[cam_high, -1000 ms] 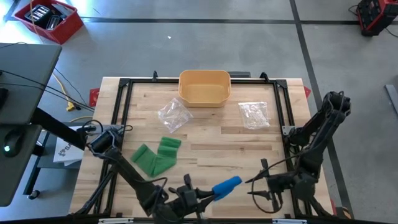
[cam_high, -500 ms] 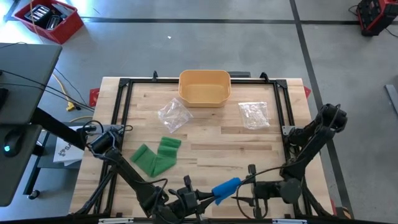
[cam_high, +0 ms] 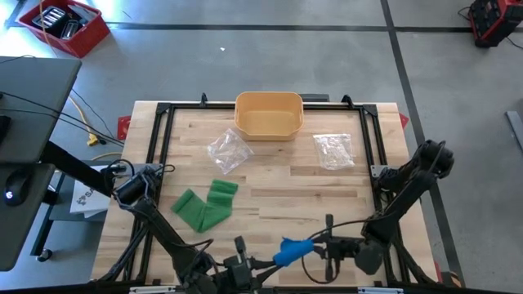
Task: Roll bandage
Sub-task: Roll the blue bandage
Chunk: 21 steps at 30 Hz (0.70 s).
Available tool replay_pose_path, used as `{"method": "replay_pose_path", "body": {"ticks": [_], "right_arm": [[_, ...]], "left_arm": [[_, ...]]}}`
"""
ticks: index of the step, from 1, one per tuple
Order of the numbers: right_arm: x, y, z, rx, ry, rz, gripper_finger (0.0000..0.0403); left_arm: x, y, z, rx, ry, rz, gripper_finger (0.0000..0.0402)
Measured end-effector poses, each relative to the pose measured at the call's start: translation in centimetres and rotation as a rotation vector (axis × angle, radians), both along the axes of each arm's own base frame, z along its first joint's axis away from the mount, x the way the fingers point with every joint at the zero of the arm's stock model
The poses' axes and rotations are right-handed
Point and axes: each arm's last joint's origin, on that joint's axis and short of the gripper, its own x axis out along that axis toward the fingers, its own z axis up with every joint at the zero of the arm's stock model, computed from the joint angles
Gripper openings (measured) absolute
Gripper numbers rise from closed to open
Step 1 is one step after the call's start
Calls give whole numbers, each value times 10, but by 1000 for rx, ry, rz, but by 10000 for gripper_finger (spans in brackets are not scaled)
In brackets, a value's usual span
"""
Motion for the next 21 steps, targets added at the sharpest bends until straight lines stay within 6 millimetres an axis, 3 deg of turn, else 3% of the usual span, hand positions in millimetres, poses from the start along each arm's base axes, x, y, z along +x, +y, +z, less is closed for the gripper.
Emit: {"method": "replay_pose_path", "body": {"ticks": [4,7,12,16,21], "right_arm": [[4,-3,1,-66,-13,-28,1],[2,-5,5,-178,-29,-94,0],[-18,1,34,-420,-94,-196,0],[-32,7,57,-546,-143,-137,0],[-42,15,65,-651,-209,-23,0]], "left_arm": [[3,3,0,3,-1,-11,3],[7,2,0,16,-6,-122,2],[17,1,-9,17,-16,-277,2],[24,-2,-21,13,-13,-359,1],[36,2,-35,-41,0,-386,2]]}}
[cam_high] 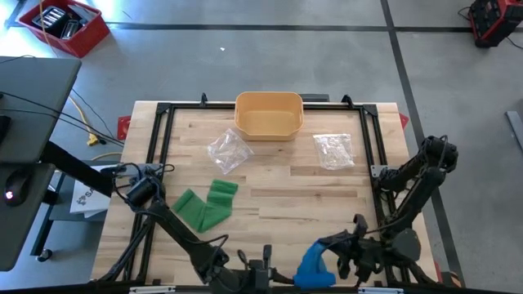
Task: Roll bandage
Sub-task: Roll the blue bandage
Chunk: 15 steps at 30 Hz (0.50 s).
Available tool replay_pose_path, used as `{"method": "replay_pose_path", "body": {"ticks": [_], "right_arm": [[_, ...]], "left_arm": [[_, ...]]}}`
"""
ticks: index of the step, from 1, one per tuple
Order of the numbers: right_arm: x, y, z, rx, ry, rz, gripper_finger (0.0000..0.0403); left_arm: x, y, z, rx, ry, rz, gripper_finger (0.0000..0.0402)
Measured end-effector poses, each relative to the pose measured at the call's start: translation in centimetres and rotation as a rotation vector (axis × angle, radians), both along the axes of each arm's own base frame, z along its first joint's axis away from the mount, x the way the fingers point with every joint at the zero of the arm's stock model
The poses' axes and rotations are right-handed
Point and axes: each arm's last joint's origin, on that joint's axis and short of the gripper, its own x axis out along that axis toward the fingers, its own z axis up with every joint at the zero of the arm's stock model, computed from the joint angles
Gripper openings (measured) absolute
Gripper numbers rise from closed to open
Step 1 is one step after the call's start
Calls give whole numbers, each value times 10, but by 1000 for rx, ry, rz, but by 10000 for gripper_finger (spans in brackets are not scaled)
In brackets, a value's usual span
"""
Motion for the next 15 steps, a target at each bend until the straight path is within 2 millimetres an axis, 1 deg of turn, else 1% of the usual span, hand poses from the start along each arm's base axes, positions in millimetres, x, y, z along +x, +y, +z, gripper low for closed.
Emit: {"method": "replay_pose_path", "body": {"ticks": [5,8,11,15], "right_arm": [[-12,6,-1,-91,26,-9,0],[-15,8,-8,-89,58,-23,0],[-10,6,-23,-26,107,-36,0],[3,-8,-52,89,218,-58,0]], "left_arm": [[4,5,-11,-27,80,63,4],[8,13,-21,-6,162,114,4],[15,25,-33,63,269,132,4],[18,40,-62,192,458,170,4]]}}
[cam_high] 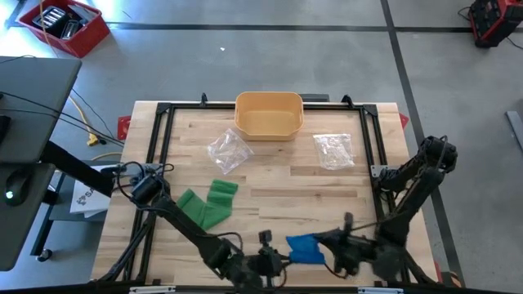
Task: Roll bandage
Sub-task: Roll the blue bandage
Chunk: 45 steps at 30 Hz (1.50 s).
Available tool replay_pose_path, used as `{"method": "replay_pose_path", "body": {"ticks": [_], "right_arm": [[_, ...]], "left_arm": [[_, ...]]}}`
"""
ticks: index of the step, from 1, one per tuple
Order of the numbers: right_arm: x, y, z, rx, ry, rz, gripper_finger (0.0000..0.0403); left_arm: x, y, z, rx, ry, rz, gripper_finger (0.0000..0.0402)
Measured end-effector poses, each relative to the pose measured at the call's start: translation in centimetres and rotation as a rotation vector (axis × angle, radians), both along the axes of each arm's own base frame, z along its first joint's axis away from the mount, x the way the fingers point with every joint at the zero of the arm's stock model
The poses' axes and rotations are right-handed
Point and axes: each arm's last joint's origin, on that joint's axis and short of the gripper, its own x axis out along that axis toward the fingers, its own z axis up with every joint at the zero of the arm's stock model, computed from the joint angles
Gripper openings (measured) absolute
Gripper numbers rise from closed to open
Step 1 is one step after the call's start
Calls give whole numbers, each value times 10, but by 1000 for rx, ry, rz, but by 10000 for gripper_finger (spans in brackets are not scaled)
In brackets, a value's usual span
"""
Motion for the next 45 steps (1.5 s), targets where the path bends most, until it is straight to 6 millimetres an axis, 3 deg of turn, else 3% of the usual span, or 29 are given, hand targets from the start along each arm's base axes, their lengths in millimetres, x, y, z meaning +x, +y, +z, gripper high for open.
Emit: {"method": "replay_pose_path", "body": {"ticks": [5,9,12,16,21,27,31,38,41,45], "right_arm": [[18,-28,-27,91,246,3,0],[38,-54,-37,135,432,-16,8],[54,-71,-41,140,557,44,32],[70,-94,-44,141,682,118,82],[76,-116,-50,271,808,94,135],[78,-118,-50,427,821,45,165],[78,-118,-50,530,793,-51,172],[65,-110,-50,713,788,-220,174],[53,-103,-47,793,774,-308,174],[41,-85,-47,912,734,-358,174]], "left_arm": [[12,21,-38,41,190,11,4],[24,41,-78,42,380,-44,2],[31,60,-99,52,496,-68,1],[41,78,-110,88,570,-138,1],[46,89,-106,158,596,-242,1],[36,96,-95,150,697,-270,0],[16,89,-92,172,824,-225,0],[-23,64,-89,370,915,-123,0],[-39,59,-81,346,885,-155,0],[-68,70,-58,251,757,-197,0]]}}
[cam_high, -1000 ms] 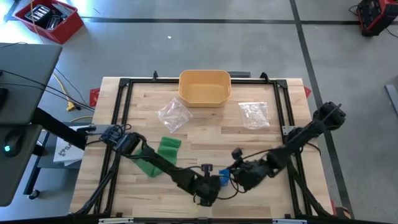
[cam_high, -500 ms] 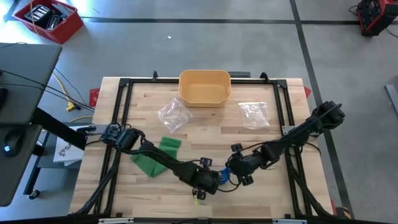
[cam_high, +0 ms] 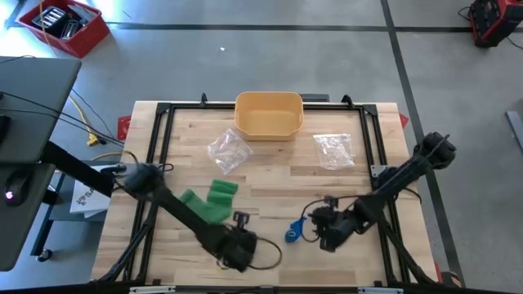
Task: Roll bandage
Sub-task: Roll the blue bandage
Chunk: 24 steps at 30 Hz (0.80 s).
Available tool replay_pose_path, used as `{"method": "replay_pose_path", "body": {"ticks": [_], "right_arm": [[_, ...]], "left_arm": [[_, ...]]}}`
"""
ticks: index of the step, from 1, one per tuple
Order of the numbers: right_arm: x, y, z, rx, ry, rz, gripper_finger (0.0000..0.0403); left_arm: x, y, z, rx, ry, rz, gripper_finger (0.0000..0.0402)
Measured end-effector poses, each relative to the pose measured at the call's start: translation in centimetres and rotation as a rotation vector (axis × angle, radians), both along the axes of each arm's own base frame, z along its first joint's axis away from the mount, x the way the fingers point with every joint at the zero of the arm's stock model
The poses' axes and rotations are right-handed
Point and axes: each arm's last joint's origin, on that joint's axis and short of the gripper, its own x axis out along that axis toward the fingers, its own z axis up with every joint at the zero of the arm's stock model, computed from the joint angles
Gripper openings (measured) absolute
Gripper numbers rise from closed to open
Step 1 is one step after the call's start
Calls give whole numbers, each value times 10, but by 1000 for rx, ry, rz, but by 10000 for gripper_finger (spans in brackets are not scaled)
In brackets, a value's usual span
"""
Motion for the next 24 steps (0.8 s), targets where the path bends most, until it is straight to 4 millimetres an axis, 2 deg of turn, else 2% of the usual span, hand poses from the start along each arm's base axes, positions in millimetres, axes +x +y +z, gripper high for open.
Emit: {"method": "replay_pose_path", "body": {"ticks": [4,7,10,13,15,18,21,24], "right_arm": [[-6,32,3,58,-195,-5,174],[-12,55,6,90,-353,-12,173],[-15,70,2,63,-492,-70,173],[-10,74,-12,11,-542,-134,173],[-3,68,-23,-13,-529,-200,173],[13,62,-29,30,-527,-241,173],[31,60,-28,33,-546,-150,173],[55,62,-21,13,-550,-105,173]], "left_arm": [[-21,14,18,-241,-333,8,2],[-30,19,28,-442,-606,-17,19],[-33,23,30,-490,-762,-60,49],[-26,28,31,-437,-824,-38,85],[-20,36,28,-403,-823,2,104],[-14,40,26,-427,-812,39,121],[-18,30,34,-461,-792,-3,123],[-27,13,42,-408,-780,-83,117]]}}
